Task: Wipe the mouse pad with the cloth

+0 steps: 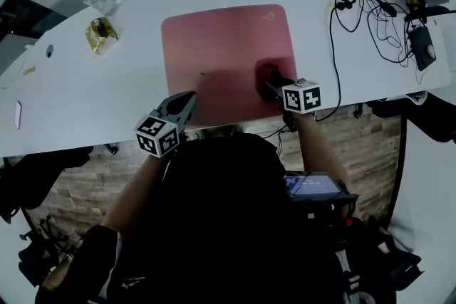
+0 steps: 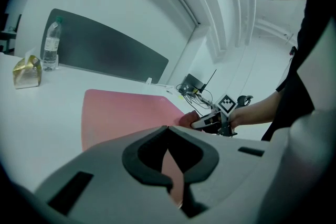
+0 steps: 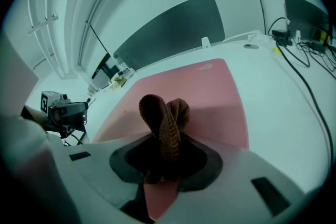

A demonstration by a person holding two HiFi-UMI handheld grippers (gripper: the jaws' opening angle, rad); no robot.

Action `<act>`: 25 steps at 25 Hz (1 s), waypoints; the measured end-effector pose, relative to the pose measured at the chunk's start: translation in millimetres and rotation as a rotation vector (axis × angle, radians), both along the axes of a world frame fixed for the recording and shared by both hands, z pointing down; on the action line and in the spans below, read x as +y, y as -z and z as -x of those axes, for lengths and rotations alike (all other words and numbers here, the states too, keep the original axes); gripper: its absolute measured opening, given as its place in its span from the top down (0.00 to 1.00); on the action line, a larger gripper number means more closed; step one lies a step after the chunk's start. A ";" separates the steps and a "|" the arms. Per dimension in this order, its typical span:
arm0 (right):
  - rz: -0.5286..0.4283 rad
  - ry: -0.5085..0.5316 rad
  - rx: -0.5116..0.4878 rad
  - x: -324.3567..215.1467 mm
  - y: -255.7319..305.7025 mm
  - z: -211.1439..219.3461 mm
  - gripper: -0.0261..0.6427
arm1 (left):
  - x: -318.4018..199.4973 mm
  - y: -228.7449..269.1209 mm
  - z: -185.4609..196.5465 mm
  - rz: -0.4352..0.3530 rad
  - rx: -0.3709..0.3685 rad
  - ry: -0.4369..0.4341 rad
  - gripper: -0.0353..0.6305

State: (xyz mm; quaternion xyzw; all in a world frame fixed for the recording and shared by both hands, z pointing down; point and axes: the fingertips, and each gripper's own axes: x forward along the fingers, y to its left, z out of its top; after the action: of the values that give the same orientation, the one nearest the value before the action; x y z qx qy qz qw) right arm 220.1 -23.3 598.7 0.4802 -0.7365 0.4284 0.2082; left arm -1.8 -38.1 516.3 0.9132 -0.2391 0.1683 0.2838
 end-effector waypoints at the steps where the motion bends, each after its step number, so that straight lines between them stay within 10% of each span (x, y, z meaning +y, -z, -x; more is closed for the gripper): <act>1: -0.001 0.000 -0.002 -0.1 0.1 -7.2 0.78 | -0.7 0.0 -5.0 -0.001 -0.004 0.002 0.93; 17: 0.026 -0.045 0.038 3.9 8.4 -107.3 0.78 | 1.6 2.0 -71.5 -0.020 -0.028 0.036 0.93; 25: 0.015 0.032 0.270 -28.1 10.5 -137.0 0.78 | -2.3 9.0 -51.9 -0.034 -0.046 0.121 0.94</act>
State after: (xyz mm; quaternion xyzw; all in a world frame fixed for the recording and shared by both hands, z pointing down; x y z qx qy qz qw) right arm 357.1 -51.4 588.2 0.5200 -0.7063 0.3619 0.3158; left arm 50.0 -40.4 507.3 0.8977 -0.3030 0.1677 0.2723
